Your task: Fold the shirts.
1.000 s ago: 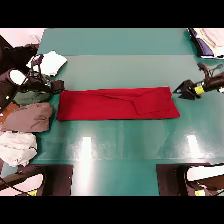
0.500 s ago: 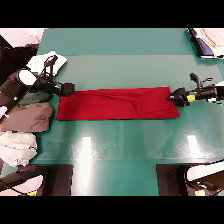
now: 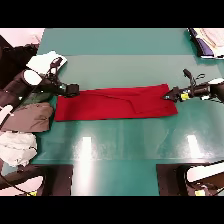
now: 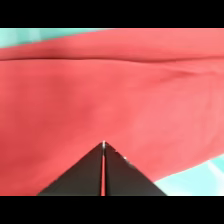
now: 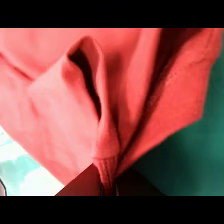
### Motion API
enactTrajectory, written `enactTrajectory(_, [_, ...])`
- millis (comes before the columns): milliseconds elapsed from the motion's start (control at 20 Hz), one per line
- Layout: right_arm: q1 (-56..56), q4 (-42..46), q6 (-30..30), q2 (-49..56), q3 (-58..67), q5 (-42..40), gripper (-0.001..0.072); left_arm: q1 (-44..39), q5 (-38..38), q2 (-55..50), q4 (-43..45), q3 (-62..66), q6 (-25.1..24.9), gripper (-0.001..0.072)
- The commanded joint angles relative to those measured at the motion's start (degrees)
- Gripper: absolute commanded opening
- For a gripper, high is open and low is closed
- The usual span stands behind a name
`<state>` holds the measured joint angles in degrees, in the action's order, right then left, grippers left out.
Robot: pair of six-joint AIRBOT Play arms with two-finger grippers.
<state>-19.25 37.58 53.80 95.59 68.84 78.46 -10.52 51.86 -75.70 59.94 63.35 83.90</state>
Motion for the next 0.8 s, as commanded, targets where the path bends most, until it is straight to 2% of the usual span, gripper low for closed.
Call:
enactTrajectory(0, [1.0,-1.8,3.1,-5.5,2.6,1.6,0.0015,-6.4,-3.0,-5.3,-1.4,4.3,-1.2,0.0022])
enactTrajectory(200, [5.7,-1.6,13.7,-7.8,15.9,9.3,0.0015,-15.8,-2.5,-18.3,-1.5,18.1,-2.0,0.0022])
enactTrajectory(350, [11.1,-1.6,18.9,-7.8,24.1,11.5,0.0015,-19.9,-0.7,-27.4,-1.5,25.9,-1.8,0.0023])
enactTrajectory(600, [20.7,-1.3,21.0,-7.7,33.3,10.3,0.0015,-20.6,-0.5,-33.2,-1.4,29.5,-1.7,0.0022])
enactTrajectory(750, [26.0,5.1,22.9,-7.5,37.3,8.3,0.0015,-20.6,-0.4,-33.2,-1.0,29.5,-1.8,0.0022])
